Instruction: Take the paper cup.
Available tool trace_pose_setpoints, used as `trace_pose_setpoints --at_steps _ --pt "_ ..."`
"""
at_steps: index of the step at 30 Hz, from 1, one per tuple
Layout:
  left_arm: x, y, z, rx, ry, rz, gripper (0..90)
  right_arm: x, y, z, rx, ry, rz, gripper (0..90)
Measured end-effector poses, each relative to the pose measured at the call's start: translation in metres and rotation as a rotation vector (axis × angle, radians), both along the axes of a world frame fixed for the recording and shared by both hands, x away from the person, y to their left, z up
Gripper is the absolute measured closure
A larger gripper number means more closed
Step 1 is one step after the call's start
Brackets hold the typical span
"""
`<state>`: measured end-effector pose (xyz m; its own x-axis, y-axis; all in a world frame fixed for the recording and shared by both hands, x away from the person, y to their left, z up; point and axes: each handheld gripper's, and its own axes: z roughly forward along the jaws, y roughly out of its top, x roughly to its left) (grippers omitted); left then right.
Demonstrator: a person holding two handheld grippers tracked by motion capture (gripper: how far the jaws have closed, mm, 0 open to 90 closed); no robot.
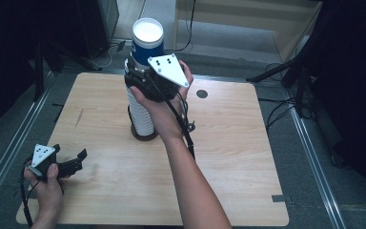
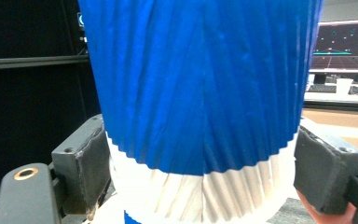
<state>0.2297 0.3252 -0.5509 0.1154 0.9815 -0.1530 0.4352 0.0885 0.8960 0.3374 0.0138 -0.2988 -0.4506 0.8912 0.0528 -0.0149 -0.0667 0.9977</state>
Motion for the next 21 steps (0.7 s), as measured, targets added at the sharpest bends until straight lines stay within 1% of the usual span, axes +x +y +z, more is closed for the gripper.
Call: trace_pose_setpoints --at_steps 4,6,7,9,10,11,18,21 --pt "0.0 0.0 0.0 0.001 0.0 -0.001 0.0 -0.001 -0.012 -0.001 0.006 -0.001 -0.017 15.6" --pt "0.0 0.0 0.0 0.001 0.0 -0.001 0.0 -0.001 -0.014 -0.002 0.009 -0.002 -0.019 15.6" --pt "0.0 0.0 0.0 0.001 0.0 0.0 0.0 -0.002 -0.02 -0.003 0.011 0.002 -0.028 15.6" --pt "0.0 0.0 0.0 0.001 0.0 -0.001 0.0 -0.003 -0.026 -0.004 0.012 0.005 -0.036 15.6" --pt "0.0 0.0 0.0 0.001 0.0 -0.001 0.0 -0.003 -0.026 -0.004 0.012 0.005 -0.036 15.6" --pt "0.0 0.0 0.0 0.001 0.0 -0.001 0.0 -0.003 -0.03 -0.006 0.013 0.009 -0.046 15.6" --pt "0.0 -0.001 0.0 0.001 0.0 0.0 0.0 -0.004 -0.047 -0.013 0.015 0.019 -0.067 15.6" --pt "0.0 -0.001 0.0 0.001 0.0 0.0 0.0 -0.005 -0.051 -0.014 0.019 0.022 -0.073 15.6"
